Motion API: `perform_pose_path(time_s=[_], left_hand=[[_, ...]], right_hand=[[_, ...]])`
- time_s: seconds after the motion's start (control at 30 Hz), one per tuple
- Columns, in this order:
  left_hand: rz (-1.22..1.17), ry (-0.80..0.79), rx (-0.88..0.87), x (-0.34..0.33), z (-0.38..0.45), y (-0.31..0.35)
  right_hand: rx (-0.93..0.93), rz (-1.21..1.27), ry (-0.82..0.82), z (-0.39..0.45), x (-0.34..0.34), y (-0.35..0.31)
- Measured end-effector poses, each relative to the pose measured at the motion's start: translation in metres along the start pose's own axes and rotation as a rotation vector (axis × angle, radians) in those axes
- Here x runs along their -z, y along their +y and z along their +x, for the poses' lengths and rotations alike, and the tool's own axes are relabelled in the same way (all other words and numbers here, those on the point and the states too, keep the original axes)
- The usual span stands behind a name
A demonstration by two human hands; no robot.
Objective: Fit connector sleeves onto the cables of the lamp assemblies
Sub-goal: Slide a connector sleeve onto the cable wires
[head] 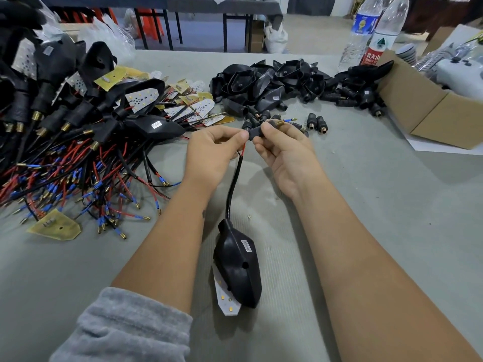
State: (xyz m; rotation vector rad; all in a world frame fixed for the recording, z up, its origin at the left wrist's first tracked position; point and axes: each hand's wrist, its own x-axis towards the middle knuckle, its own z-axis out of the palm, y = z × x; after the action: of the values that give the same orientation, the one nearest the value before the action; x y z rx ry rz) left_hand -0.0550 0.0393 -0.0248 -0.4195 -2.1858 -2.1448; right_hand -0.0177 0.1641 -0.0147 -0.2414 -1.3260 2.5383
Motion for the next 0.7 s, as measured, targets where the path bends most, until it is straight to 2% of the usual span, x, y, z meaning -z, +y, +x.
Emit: perform_pose_path(time_s=[0.17, 0.37, 0.6, 0.7], left_hand=[[-0.099, 0.010, 0.087, 0.0009, 0.0018, 0.0011], [-0.101, 0.074, 0.069, 0.0017, 0.0024, 0.0022], [-0.030, 0.019, 0.002, 0.0030, 0.0002, 0.0020], [-0.008, -0.009, -0.007, 0.0030, -0.0010, 0.0019]], right_hand=[[0.011, 0.023, -0.011, 0.0003, -0.0001, 0.0001], [-0.002, 0.096, -0.083, 0.0002, -0.0003, 0.0003], [0.023, -0.115, -0.037, 0.0001, -0.0017, 0.0032], [0.020, -0.118, -0.025, -0.0003, -0.0018, 0.0026]])
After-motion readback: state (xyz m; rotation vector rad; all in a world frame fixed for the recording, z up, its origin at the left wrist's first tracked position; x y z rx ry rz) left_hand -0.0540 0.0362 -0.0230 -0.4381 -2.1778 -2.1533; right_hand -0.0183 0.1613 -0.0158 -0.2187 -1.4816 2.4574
